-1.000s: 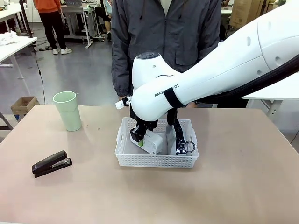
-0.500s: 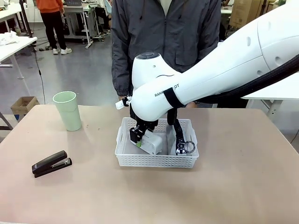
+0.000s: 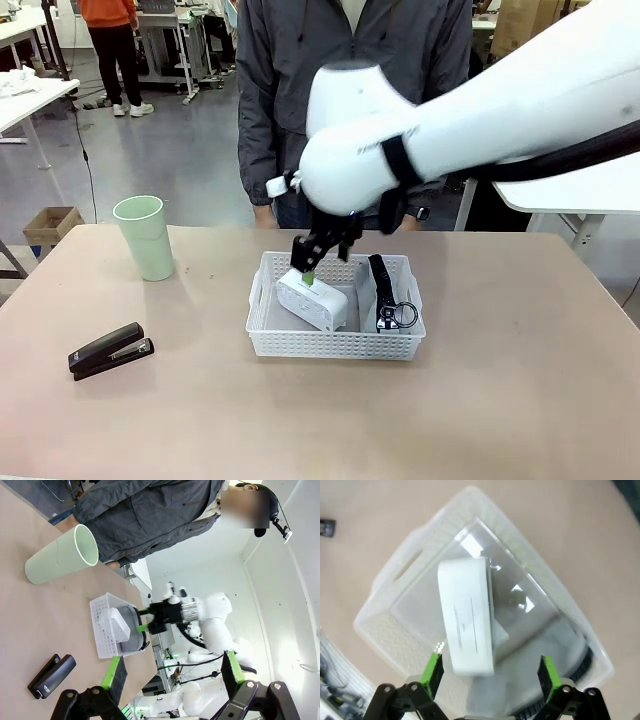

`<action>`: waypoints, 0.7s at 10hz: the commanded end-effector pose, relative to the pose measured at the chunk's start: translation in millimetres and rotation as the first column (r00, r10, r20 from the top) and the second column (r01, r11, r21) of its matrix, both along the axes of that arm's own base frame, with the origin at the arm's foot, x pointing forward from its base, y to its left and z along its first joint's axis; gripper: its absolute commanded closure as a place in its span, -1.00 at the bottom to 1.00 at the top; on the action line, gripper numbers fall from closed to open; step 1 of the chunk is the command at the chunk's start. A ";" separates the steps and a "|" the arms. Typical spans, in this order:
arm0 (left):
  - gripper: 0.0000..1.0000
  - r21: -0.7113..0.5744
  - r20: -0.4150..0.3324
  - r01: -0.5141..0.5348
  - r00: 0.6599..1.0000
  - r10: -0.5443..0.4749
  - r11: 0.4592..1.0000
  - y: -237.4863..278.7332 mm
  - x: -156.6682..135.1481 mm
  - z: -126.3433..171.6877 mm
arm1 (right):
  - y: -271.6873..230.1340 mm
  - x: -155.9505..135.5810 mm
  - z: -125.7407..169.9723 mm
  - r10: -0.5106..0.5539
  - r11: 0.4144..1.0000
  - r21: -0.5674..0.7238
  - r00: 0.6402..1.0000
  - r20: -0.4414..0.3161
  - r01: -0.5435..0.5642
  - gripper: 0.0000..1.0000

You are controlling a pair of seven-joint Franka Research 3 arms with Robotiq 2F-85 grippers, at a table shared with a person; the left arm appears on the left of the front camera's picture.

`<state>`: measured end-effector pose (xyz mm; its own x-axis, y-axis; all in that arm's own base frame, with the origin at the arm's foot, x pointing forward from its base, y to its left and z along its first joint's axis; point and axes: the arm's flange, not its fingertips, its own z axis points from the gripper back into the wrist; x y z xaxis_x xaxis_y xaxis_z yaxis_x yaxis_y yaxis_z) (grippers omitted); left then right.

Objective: Efficiently arrange items inside the basket to fit them all.
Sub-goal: Pick up the Digital clock and place it inside the Organizing basket.

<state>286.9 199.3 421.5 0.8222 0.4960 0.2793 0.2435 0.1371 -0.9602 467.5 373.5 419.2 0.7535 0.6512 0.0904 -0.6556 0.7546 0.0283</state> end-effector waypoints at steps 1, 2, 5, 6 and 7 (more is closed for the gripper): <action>-1.00 0.001 0.021 0.007 1.000 -0.007 1.000 -0.5 -1.2 1.1 | -64.8 -19.0 39.8 -0.075 0.997 0.023 0.996 -0.044 0.076 -1.00; -1.00 0.001 0.021 0.007 1.000 -0.007 1.000 -0.5 -1.2 1.1 | -105.9 -23.3 58.4 -0.154 0.986 0.062 0.986 -0.063 0.157 -1.00; -1.00 0.001 0.021 0.007 1.000 -0.007 1.000 -0.5 -1.2 1.1 | -238.8 -30.2 79.6 -0.307 0.902 0.268 0.940 -0.149 0.337 -1.00; -1.00 0.001 0.021 0.007 1.000 -0.007 1.000 -0.5 -1.2 1.1 | -290.0 -37.1 74.3 -0.286 0.861 0.360 0.927 -0.242 0.359 -1.00; -1.00 0.001 0.021 0.007 1.000 -0.007 1.000 -0.5 -1.2 1.1 | -333.7 -44.6 62.4 -0.332 0.792 0.420 0.890 -0.312 0.443 -1.00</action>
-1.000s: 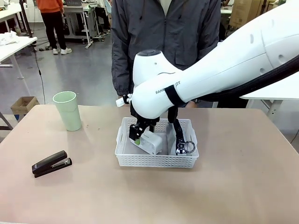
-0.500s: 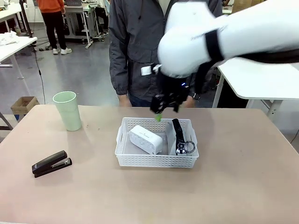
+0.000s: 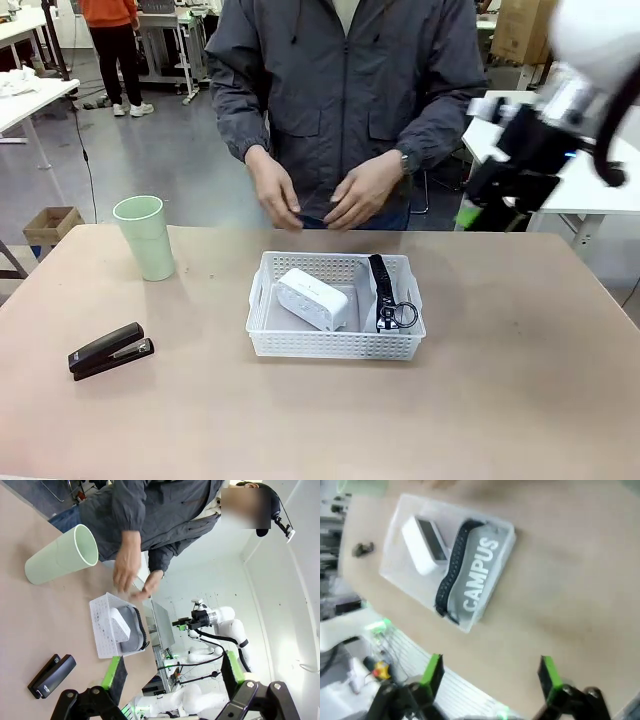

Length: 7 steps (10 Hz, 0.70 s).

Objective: Efficiently arrange items inside the basket to fit them all.
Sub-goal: Pick up the Digital clock and place it inside the Organizing basket.

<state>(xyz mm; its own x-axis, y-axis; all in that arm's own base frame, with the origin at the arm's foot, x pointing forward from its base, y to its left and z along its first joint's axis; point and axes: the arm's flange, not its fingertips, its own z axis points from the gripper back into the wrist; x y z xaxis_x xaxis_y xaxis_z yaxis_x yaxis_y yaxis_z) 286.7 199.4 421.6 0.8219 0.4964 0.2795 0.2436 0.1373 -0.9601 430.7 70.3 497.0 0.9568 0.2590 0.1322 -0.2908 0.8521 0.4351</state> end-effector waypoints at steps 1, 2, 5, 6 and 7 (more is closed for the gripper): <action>-1.00 0.001 0.021 0.007 1.000 -0.007 1.000 -0.6 -1.0 1.0 | -73.7 -17.3 -31.1 -0.123 0.965 0.221 0.988 -0.095 0.142 -1.00; -1.00 0.001 0.021 0.007 1.000 -0.007 1.000 -0.6 -1.0 1.0 | -113.9 -32.2 -50.4 -0.199 0.912 0.335 0.968 -0.151 0.239 -1.00; -1.00 0.001 0.021 0.007 1.000 -0.007 1.000 -0.6 -1.0 1.0 | -186.9 -85.1 -127.4 -0.374 0.713 0.516 0.880 -0.293 0.474 -1.00; -1.00 0.001 0.021 0.007 1.000 -0.007 1.000 -0.6 -1.0 1.0 | -192.8 -90.6 -138.4 -0.400 0.706 0.484 0.856 -0.329 0.516 -1.00; -1.00 0.001 0.021 0.007 1.000 -0.007 1.000 -0.6 -1.0 1.0 | -190.2 -85.7 -114.8 -0.347 0.775 0.450 0.893 -0.286 0.445 -1.00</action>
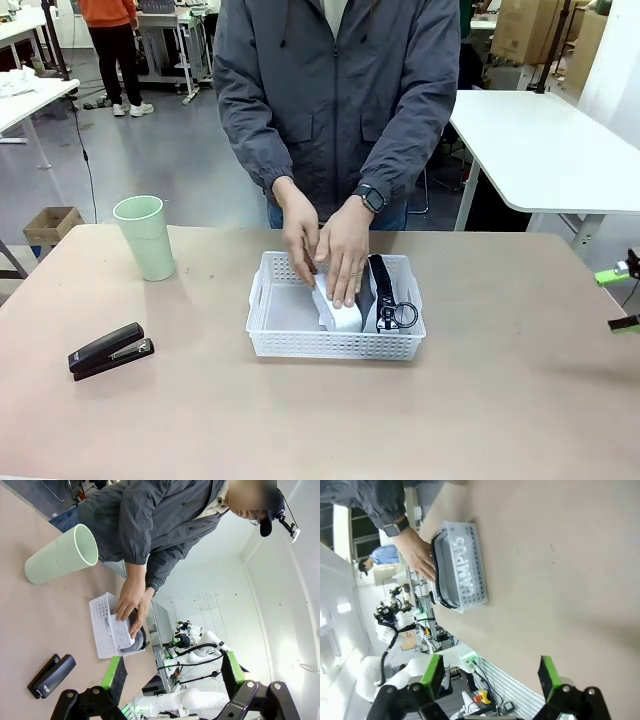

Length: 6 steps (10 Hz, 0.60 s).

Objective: Efficiently arrange items inside the basket to fit them all.
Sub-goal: Pick up the Digital clock and place it inside the Organizing basket.

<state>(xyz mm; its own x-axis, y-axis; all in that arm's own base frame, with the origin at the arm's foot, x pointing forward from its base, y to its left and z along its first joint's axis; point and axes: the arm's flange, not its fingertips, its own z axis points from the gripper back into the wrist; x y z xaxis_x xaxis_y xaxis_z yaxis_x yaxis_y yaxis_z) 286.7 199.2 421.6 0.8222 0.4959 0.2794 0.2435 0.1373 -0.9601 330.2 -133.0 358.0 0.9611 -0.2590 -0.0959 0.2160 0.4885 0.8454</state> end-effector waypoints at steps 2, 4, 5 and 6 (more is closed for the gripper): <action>-1.00 0.001 0.021 0.007 1.000 -0.007 1.000 -0.5 -1.0 1.0 | 13.0 14.8 24.2 0.063 0.997 -0.038 0.997 0.042 -0.062 -1.00; -1.00 0.001 0.021 0.007 1.000 -0.007 1.000 -0.5 -1.0 1.0 | 13.0 14.8 24.2 0.063 0.997 -0.038 0.997 0.042 -0.062 -1.00; -1.00 0.001 0.021 0.007 1.000 -0.007 1.000 -0.5 -1.0 1.0 | 13.0 14.8 24.2 0.063 0.997 -0.038 0.997 0.042 -0.062 -1.00; -1.00 0.001 0.021 0.007 1.000 -0.007 1.000 -0.5 -1.0 1.0 | 13.0 14.8 24.2 0.063 0.997 -0.038 0.997 0.042 -0.062 -1.00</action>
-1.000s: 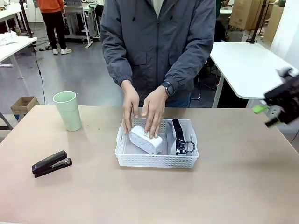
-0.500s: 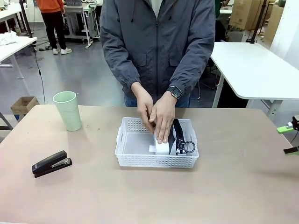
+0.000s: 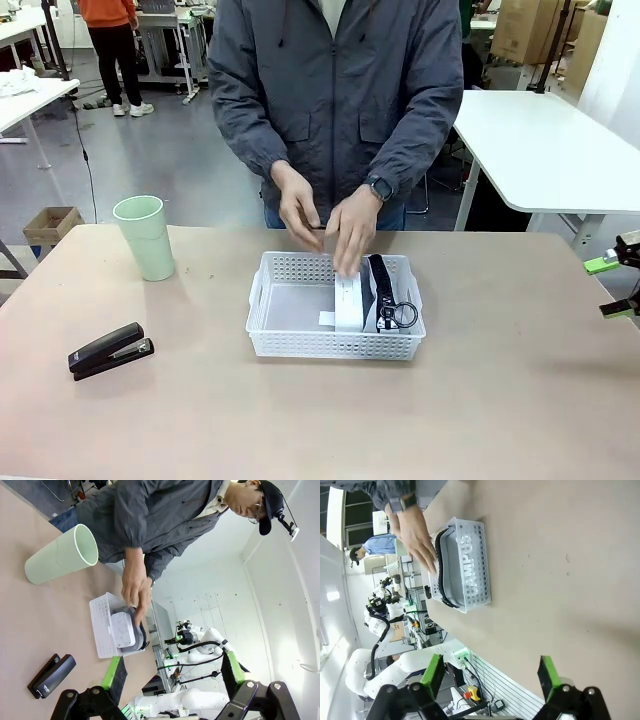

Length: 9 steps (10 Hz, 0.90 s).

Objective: Efficiently arrange items inside the basket to fit them all.
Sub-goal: Pick up the Stapler and place it inside the Organizing basket.

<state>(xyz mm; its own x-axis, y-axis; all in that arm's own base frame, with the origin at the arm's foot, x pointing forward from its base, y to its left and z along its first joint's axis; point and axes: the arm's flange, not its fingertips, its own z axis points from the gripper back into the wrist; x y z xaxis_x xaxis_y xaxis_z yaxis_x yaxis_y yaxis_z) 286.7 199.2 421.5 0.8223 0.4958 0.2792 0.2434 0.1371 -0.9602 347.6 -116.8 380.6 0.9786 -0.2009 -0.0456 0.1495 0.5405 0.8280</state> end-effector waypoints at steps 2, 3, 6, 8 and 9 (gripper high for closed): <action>-1.00 0.001 0.021 0.006 1.000 -0.006 1.000 -0.4 -1.0 1.0 | -3.1 -2.6 1.7 -0.001 1.000 0.011 1.000 0.003 0.001 -1.00; -1.00 0.001 0.021 0.006 1.000 -0.006 1.000 -0.4 -1.0 1.0 | -3.1 -2.6 1.7 -0.001 1.000 0.011 1.000 0.003 0.001 -1.00; -1.00 0.001 0.021 0.006 1.000 -0.006 1.000 -0.4 -1.0 1.0 | -3.1 -2.6 1.7 -0.001 1.000 0.011 1.000 0.003 0.001 -1.00; -1.00 0.001 0.021 0.006 1.000 -0.006 1.000 -0.4 -1.0 1.0 | -3.1 -2.6 1.7 -0.001 1.000 0.011 1.000 0.003 0.001 -1.00; -1.00 0.001 0.021 0.006 1.000 -0.006 1.000 -0.4 -1.0 1.0 | -3.1 -2.6 1.7 -0.001 1.000 0.011 1.000 0.003 0.001 -1.00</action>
